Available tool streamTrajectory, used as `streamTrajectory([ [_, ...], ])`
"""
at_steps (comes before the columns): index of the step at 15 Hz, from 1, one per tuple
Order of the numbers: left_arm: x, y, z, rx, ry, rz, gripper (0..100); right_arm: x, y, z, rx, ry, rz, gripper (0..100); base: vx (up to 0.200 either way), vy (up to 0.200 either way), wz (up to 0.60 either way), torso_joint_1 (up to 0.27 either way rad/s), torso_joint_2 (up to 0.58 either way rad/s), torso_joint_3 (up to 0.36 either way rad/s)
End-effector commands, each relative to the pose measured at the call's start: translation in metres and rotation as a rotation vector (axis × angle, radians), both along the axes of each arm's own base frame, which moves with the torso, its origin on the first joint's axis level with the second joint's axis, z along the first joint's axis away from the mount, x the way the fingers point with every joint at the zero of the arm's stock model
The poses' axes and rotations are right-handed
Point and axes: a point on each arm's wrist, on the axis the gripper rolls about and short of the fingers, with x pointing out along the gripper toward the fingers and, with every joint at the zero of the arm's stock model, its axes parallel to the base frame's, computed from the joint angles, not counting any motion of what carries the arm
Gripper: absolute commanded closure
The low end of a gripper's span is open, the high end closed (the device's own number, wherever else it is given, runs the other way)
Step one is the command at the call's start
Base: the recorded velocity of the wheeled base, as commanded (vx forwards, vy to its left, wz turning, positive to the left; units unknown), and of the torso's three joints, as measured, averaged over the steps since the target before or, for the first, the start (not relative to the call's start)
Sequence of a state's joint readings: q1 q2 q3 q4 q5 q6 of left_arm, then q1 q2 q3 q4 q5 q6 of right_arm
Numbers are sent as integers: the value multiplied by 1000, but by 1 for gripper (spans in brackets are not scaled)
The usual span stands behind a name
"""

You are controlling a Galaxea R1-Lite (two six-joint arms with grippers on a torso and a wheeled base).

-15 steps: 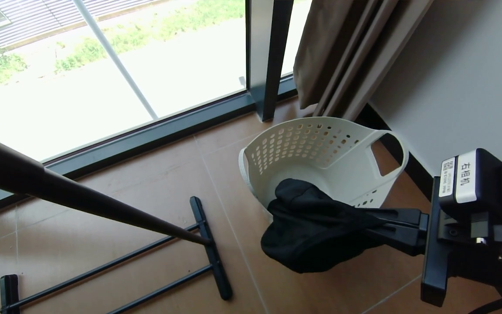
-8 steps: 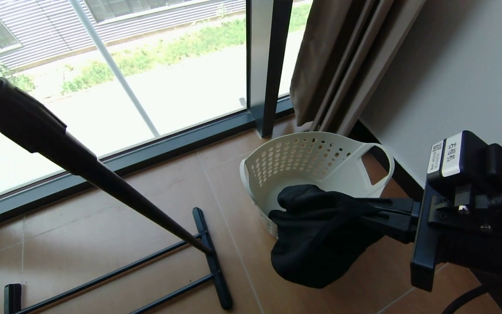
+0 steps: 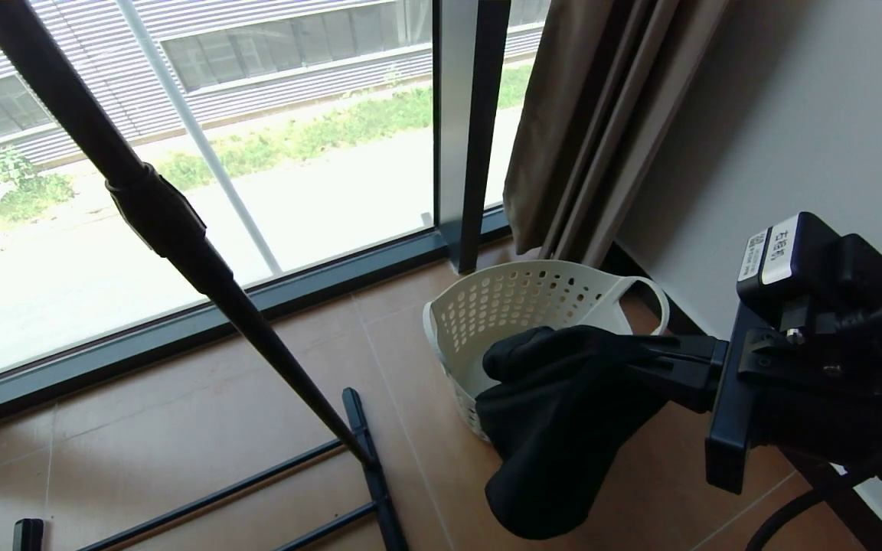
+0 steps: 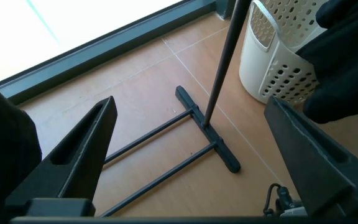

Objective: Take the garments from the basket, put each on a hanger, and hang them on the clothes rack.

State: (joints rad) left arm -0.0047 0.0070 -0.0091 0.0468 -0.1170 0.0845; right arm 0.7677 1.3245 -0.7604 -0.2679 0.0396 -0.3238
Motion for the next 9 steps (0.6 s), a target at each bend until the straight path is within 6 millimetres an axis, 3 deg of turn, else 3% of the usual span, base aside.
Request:
streamTrajectory([
  [1, 0, 0, 0, 0, 1, 1, 0, 5, -2, 2, 3, -3, -22, 100, 0, 0, 0, -2, -144, 27],
  [9, 0, 0, 0, 1, 1, -1, 0, 3, -4, 1, 1, -3, -24, 100, 0, 0, 0, 10, -389, -174],
])
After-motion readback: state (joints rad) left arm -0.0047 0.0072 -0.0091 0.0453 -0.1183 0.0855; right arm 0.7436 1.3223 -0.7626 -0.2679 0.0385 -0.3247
